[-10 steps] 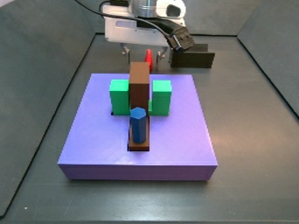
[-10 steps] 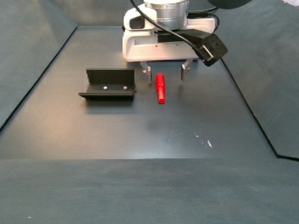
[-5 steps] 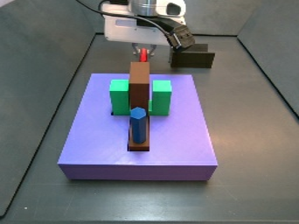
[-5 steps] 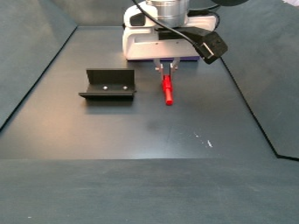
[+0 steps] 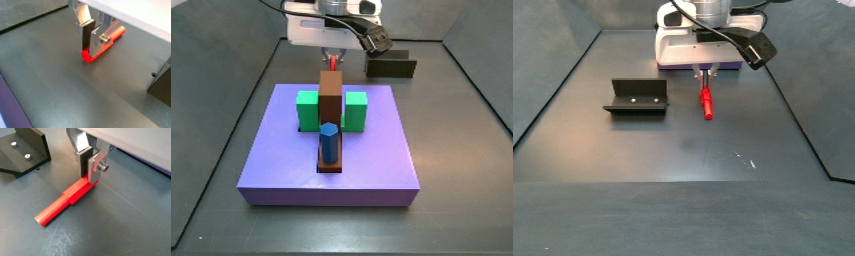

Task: Pick up the red object. Move up. Place the red object on the fixture. Regrasp the red object. Move to above the board. Insert the red object.
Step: Pick up the red object.

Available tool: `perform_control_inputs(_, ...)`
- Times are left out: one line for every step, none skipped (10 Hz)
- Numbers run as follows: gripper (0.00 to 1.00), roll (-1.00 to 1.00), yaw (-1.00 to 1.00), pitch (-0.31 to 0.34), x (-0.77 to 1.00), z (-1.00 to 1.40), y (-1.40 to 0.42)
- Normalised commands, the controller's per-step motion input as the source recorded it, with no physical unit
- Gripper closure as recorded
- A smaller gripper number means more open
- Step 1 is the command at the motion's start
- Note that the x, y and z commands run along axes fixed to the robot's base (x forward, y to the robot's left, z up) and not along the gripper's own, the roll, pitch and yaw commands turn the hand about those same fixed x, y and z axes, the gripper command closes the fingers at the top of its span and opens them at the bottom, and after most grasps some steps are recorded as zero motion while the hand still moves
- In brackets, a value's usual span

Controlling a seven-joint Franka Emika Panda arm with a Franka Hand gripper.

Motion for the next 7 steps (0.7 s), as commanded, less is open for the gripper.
perform_control_inputs(1.0, 0.0, 0.0, 0.0, 0.0, 0.0, 0.0)
perform_control_inputs(1.0, 0.0, 0.0, 0.0, 0.0, 0.0, 0.0)
perform_control_inputs(1.0, 0.0, 0.0, 0.0, 0.0, 0.0, 0.0)
perform_control_inputs(1.0, 0.0, 0.0, 0.0, 0.0, 0.0, 0.0)
perform_control_inputs(1.0, 0.0, 0.0, 0.0, 0.0, 0.0, 0.0)
perform_control_inputs(1.0, 0.0, 0.0, 0.0, 0.0, 0.0, 0.0)
perform_control_inputs(1.0, 0.0, 0.0, 0.0, 0.0, 0.0, 0.0)
